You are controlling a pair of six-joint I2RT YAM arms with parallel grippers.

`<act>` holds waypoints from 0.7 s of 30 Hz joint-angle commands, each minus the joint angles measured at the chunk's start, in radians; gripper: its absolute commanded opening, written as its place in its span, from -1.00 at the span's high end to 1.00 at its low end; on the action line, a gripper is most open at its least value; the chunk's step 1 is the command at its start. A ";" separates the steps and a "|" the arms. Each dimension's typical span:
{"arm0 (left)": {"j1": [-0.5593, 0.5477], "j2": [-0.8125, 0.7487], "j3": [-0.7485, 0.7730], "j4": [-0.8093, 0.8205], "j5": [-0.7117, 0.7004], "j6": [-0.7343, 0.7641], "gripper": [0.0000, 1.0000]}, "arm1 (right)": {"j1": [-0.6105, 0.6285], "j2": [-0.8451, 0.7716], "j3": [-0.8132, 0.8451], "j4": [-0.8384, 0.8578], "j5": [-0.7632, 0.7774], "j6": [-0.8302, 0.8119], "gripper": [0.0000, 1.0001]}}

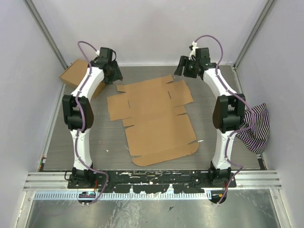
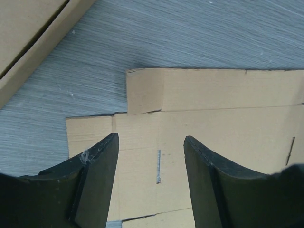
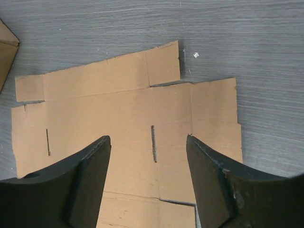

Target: Fold the paper box

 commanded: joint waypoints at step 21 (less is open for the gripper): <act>0.024 0.188 0.112 -0.052 0.028 -0.036 -0.24 | 0.005 -0.219 -0.249 0.077 -0.080 0.023 -0.53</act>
